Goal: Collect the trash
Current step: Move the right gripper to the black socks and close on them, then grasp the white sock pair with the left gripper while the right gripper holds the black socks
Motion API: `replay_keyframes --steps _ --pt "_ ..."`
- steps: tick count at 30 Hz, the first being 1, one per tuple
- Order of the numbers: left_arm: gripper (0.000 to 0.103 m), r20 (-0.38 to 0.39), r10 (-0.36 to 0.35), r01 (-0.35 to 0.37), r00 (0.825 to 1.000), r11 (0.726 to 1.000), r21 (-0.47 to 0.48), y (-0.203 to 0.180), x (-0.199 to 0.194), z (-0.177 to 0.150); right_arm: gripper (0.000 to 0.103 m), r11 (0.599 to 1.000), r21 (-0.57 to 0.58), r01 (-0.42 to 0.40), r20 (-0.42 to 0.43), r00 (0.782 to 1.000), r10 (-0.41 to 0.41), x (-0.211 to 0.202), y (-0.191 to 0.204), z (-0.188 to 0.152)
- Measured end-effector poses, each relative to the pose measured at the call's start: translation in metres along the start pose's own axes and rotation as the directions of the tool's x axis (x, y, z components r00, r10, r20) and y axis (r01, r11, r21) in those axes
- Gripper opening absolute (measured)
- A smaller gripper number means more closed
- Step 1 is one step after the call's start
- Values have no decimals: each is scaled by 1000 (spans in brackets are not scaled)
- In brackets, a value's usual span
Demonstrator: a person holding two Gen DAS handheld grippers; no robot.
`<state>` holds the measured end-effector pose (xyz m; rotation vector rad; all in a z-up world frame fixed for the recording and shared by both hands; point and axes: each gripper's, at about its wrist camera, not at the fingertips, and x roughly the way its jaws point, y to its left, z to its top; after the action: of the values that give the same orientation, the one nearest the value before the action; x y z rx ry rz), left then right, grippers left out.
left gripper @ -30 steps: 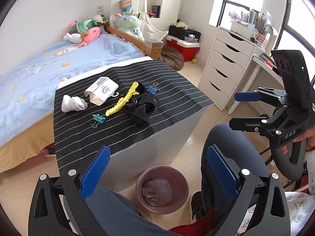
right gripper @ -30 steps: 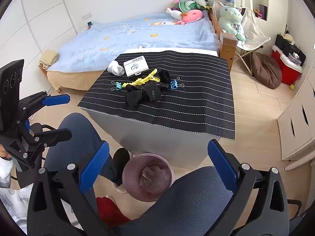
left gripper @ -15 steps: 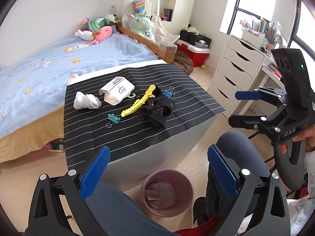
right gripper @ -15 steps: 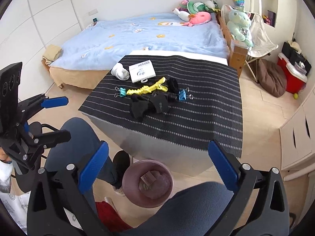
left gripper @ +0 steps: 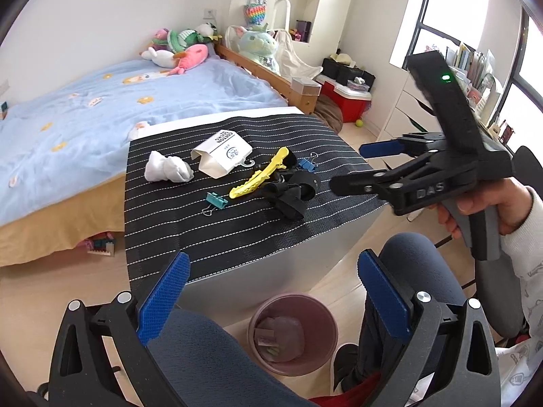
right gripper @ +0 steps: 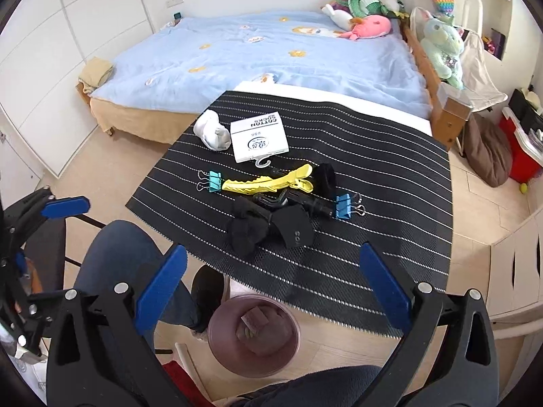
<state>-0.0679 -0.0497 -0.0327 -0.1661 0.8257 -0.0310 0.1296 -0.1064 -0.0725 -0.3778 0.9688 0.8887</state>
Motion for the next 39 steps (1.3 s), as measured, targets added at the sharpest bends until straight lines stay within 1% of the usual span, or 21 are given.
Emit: replay_keyframes --steps 5,12,15,21,23,24,25,29,31,34,39 --pt "95 -11 2 -2 1000 1000 -12 5 1 -2 99 1000 -12 3 -66 998 -4 32 1 10" --pt "95 -28 4 -5 1000 1000 -31 13 3 -5 99 999 -17 28 -125 992 -30 64 2 19" --pt "95 -33 16 -17 999 999 -31 15 3 -7 99 999 -26 37 -152 988 -40 73 4 19" --pt "95 -38 20 -21 999 999 -40 18 3 -8 99 998 -42 38 -164 986 -45 82 7 18" --pt "95 -39 20 -21 999 999 -43 18 3 -8 94 998 -43 37 -161 986 -44 83 6 19" --pt "95 -39 20 -22 999 999 -44 18 3 -8 87 998 -45 37 -168 985 -44 84 6 18" --pt "95 -41 21 -22 999 999 -46 18 3 -8 82 998 -47 37 -172 984 -45 85 6 18" --pt "95 -45 20 -22 999 999 -47 19 4 -8 78 998 -55 37 -172 984 -46 87 6 17" --pt "95 -44 20 -22 999 999 -47 19 4 -8 72 998 -57 37 -168 985 -46 86 7 16" --pt "95 -43 20 -22 999 999 -48 19 4 -8 68 998 -52 30 -154 987 -38 81 6 16" --pt "95 -43 21 -23 999 999 -46 19 4 -8 67 1000 -22 22 -117 993 -24 66 2 13"
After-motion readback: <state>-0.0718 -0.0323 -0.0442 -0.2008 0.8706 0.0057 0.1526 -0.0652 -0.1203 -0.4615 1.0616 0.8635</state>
